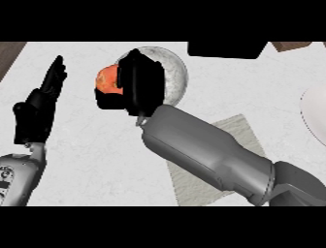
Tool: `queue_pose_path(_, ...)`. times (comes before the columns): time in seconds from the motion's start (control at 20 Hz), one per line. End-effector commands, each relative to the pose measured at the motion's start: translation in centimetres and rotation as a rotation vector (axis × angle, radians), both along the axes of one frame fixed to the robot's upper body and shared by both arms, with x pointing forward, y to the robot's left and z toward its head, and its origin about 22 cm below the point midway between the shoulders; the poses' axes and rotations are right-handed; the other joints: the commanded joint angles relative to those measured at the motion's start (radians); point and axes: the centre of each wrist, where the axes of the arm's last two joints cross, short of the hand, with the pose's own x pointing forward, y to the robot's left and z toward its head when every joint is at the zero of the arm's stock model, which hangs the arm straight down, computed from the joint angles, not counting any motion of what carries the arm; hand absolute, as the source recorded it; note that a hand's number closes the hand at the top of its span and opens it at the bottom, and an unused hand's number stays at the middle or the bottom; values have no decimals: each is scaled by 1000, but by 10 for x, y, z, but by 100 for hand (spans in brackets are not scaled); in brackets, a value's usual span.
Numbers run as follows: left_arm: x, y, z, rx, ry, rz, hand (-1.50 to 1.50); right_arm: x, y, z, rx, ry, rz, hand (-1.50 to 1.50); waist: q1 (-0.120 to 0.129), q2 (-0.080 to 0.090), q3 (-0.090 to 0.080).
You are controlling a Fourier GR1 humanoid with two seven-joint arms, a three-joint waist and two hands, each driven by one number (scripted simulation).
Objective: Pick the squash from the placemat and place it in the bowl
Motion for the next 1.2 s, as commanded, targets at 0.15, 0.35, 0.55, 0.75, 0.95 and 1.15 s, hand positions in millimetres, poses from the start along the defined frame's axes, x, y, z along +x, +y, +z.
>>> queue_pose_path(0.15, -5, 1, 7, 9, -10, 14, 0, 42, -30, -28, -173, -29, -173, 150, -3, 1, 1)
queue_pose_path(0.35, -5, -3, -1, 1, -1, -4, 0, 57, -63, -59, -183, -28, -220, 150, 6, 14, 1)
queue_pose_path(0.55, 4, -9, 12, -6, -27, -9, 0, 64, -70, -53, -54, 45, -241, 150, 15, 23, 3)
queue_pose_path(0.75, -3, -4, 9, 4, -36, -33, 0, 61, -79, -66, 15, 156, -192, -150, 39, 32, 4)
queue_pose_path(0.95, 4, -6, 15, 3, -32, -26, 0, 62, -78, -55, 103, 104, -78, -150, 22, 29, 5)
queue_pose_path(1.15, 2, -20, 9, -11, -45, -36, 0, 66, -83, -51, 192, 34, -68, -150, 32, 30, 5)
